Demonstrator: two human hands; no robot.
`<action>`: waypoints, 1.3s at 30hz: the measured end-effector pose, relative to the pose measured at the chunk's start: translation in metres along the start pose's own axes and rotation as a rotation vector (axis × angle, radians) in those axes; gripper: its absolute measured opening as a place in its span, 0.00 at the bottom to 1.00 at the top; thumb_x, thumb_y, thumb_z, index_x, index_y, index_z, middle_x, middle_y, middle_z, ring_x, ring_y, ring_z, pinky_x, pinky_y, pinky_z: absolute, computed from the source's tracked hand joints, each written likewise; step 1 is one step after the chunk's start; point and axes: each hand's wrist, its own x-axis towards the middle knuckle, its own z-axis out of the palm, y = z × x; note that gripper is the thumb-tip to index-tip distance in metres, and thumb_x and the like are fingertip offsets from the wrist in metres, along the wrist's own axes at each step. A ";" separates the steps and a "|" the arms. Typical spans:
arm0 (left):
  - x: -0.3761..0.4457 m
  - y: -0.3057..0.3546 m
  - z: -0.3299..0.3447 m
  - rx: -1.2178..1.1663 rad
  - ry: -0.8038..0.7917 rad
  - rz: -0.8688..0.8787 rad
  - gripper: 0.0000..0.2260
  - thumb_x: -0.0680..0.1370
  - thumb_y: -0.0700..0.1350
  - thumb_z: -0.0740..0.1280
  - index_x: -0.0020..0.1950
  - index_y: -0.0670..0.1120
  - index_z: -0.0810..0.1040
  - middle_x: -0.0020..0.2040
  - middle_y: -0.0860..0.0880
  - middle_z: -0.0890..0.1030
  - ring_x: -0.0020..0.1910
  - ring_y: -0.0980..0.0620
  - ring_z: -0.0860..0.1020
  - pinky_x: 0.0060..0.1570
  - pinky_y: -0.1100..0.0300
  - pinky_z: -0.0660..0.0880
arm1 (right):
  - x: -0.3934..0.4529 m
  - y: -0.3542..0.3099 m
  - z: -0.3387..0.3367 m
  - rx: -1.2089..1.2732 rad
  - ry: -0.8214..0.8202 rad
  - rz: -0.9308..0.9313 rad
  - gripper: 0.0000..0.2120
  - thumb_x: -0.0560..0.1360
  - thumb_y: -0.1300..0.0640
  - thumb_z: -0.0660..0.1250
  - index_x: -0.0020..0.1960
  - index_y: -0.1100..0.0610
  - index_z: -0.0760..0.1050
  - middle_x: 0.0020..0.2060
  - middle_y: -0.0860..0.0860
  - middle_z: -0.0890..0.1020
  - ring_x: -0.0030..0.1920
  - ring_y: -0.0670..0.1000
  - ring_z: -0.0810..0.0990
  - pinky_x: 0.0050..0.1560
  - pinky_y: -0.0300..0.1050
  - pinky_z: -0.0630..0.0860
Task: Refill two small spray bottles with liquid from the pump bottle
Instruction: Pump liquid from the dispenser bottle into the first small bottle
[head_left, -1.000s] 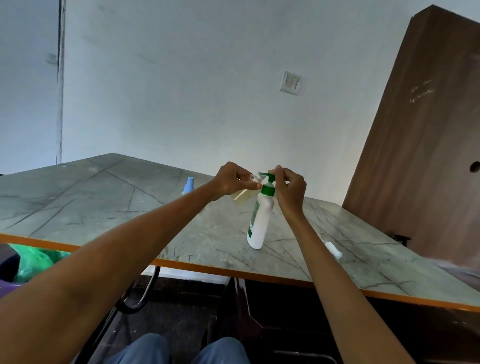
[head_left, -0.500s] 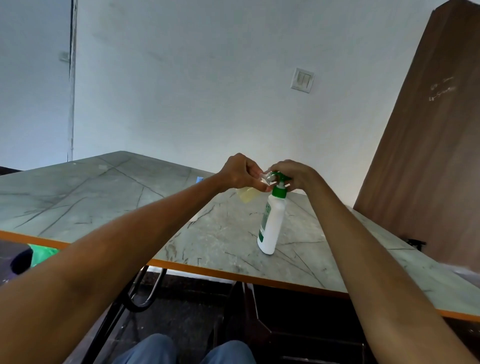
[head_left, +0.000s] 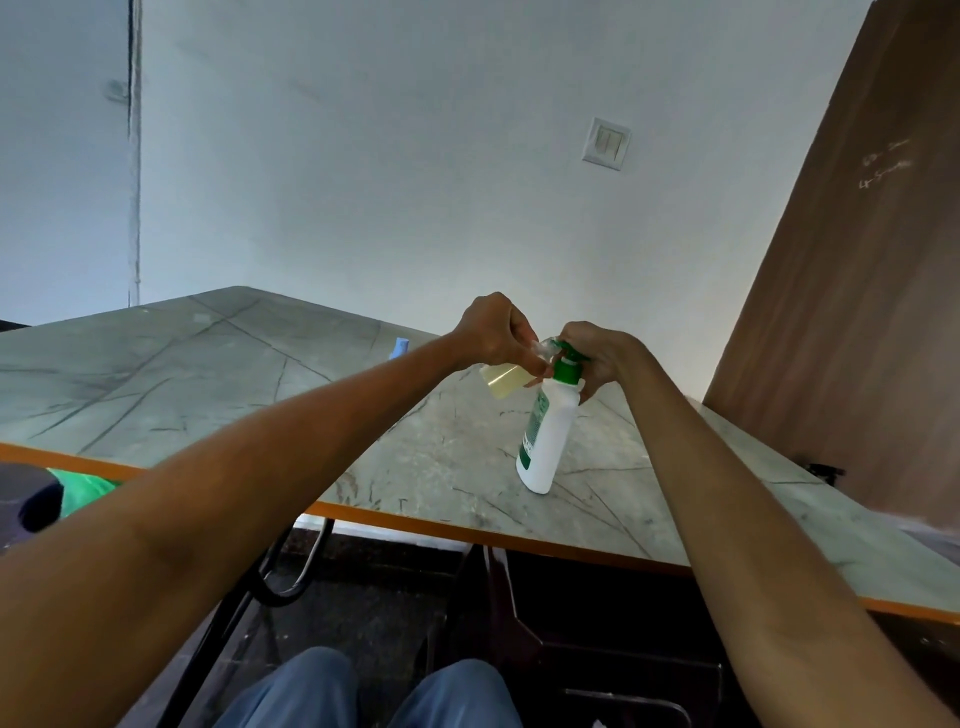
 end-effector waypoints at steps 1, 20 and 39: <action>-0.001 0.000 0.000 0.002 0.003 -0.004 0.18 0.62 0.48 0.79 0.47 0.42 0.84 0.47 0.47 0.84 0.42 0.55 0.75 0.38 0.68 0.70 | 0.001 -0.001 0.001 -0.004 0.002 0.004 0.14 0.77 0.58 0.52 0.60 0.62 0.66 0.63 0.63 0.72 0.64 0.64 0.71 0.61 0.63 0.71; -0.004 0.003 -0.009 0.059 -0.008 0.027 0.20 0.61 0.47 0.80 0.49 0.40 0.83 0.46 0.46 0.84 0.41 0.55 0.76 0.39 0.67 0.70 | 0.002 -0.008 0.003 -0.070 0.009 0.039 0.17 0.79 0.59 0.47 0.64 0.64 0.63 0.65 0.61 0.71 0.65 0.65 0.68 0.61 0.71 0.64; -0.003 0.006 -0.005 0.014 0.003 0.013 0.19 0.62 0.47 0.79 0.50 0.41 0.83 0.49 0.45 0.83 0.44 0.55 0.75 0.38 0.69 0.70 | -0.001 -0.005 -0.002 -0.024 -0.023 0.014 0.16 0.78 0.57 0.46 0.60 0.65 0.64 0.63 0.62 0.74 0.66 0.61 0.68 0.65 0.71 0.58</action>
